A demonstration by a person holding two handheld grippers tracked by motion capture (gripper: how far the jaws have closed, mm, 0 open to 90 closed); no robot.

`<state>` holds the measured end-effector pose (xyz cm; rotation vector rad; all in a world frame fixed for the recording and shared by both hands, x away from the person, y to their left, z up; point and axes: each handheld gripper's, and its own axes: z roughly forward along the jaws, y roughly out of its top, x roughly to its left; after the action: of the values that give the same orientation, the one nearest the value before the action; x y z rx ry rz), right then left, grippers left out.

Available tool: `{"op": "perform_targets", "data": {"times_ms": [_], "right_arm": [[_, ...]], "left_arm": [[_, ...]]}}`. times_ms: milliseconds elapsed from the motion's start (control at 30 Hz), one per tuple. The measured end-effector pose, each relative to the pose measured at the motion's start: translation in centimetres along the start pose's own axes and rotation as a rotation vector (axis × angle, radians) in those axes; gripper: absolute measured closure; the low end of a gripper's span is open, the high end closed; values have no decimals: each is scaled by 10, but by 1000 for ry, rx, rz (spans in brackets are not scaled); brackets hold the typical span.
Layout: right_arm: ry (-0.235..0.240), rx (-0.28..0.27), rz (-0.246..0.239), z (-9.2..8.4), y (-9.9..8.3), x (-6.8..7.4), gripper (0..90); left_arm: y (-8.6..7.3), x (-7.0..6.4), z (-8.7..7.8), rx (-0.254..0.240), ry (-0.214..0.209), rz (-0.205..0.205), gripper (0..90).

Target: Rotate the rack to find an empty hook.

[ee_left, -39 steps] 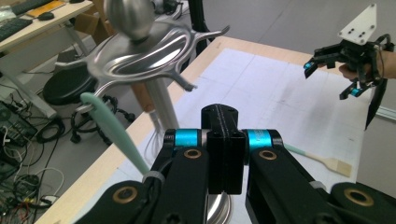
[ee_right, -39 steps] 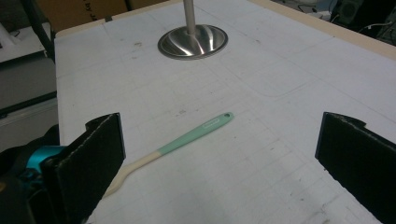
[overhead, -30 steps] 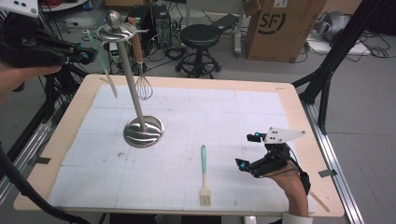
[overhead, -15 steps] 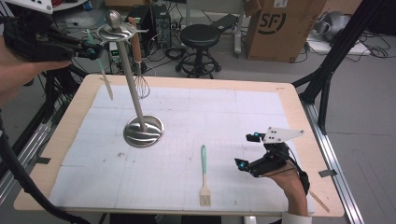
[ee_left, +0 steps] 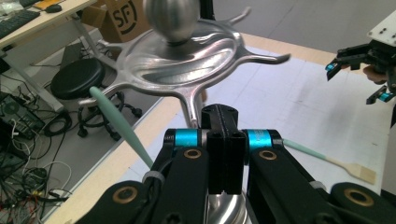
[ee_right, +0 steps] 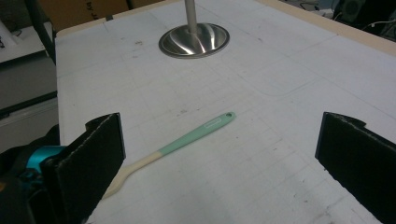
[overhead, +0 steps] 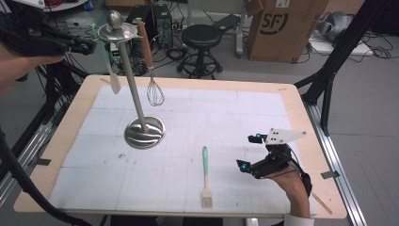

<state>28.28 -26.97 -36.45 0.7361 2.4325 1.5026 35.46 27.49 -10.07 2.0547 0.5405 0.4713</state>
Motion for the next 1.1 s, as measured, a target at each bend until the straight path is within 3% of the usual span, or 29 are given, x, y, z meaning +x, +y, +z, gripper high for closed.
{"op": "perform_targets", "data": {"times_ms": [267, 567, 800, 967, 1100], "right_arm": [[-2, 1, 6, 0, -2, -1, 0], [-6, -2, 8, -1, -3, -2, 0], [-2, -9, 2, -2, -1, 0, 0], [-3, -17, 1, -4, 0, 1, 0], [-5, -18, 1, -5, 0, 1, 0]], "left_arm": [[-3, 9, 1, -1, -5, -10, 900], [-13, -2, -4, -36, -44, -13, 872], [-36, -20, 1, -15, -44, 4, 643], [-57, -31, 7, -53, -69, 50, 479], [-73, -40, 12, -69, -84, 49, 365]]}}
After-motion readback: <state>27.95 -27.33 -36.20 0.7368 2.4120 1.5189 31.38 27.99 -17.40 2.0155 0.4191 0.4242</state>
